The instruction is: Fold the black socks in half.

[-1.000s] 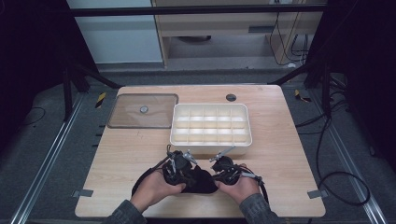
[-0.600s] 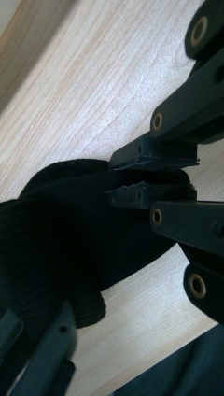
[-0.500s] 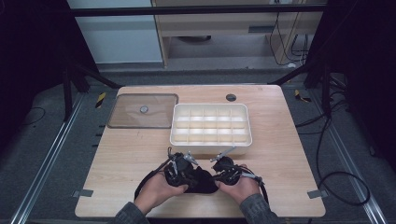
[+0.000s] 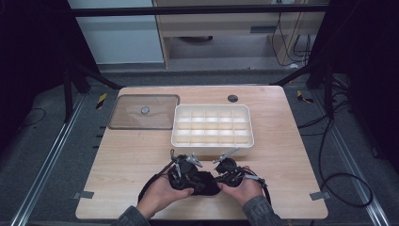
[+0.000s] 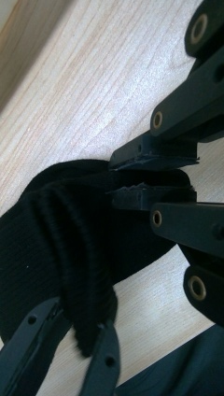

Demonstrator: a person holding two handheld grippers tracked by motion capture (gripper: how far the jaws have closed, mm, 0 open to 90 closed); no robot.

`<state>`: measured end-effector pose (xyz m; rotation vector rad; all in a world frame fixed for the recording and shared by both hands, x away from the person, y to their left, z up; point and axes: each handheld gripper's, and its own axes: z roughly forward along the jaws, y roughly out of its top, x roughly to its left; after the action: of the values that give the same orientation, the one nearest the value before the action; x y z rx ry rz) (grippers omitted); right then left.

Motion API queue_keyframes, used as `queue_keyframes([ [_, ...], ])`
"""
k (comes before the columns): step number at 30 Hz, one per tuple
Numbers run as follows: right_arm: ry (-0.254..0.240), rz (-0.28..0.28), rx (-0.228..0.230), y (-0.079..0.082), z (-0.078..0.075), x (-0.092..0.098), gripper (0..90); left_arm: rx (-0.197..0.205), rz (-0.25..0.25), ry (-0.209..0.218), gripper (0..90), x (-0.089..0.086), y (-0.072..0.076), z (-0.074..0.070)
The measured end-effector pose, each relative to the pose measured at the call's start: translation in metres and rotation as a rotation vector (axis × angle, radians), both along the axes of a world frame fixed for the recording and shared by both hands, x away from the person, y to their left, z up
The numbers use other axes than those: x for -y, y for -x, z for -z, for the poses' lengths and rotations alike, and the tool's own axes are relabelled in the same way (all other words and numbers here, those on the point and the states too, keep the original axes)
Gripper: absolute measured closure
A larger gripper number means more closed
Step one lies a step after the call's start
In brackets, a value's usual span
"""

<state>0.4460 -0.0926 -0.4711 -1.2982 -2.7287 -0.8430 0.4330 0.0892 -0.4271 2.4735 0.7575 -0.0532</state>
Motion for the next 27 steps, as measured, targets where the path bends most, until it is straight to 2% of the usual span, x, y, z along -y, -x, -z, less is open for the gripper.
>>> queue_keyframes([
  [4, -0.002, 0.006, -0.003, 0.001, -0.001, 0.001, 80.9, 0.015, 0.008, -0.003, 68.6, 0.001, 0.002, -0.005],
  [8, -0.001, 0.006, 0.002, 0.000, -0.001, 0.002, 80.4, 0.046, 0.005, -0.041, 67.4, -0.001, 0.001, -0.009],
  [12, -0.003, 0.004, 0.004, 0.001, -0.003, 0.003, 78.7, 0.067, -0.028, -0.058, 62.5, -0.006, -0.002, -0.010],
  [15, -0.001, 0.005, 0.012, 0.002, -0.004, 0.004, 73.2, 0.077, -0.051, -0.069, 58.1, -0.011, -0.004, -0.011],
  [16, 0.005, 0.010, 0.022, 0.003, -0.006, 0.005, 68.2, 0.082, -0.058, -0.074, 55.9, -0.013, -0.004, -0.012],
  [18, 0.004, 0.013, 0.021, 0.003, -0.007, 0.006, 66.2, 0.088, -0.075, -0.079, 54.9, -0.017, -0.005, -0.013],
  [27, 0.001, 0.026, 0.058, 0.011, -0.032, 0.016, 58.7, 0.125, -0.138, -0.110, 40.8, -0.042, -0.009, -0.018],
])
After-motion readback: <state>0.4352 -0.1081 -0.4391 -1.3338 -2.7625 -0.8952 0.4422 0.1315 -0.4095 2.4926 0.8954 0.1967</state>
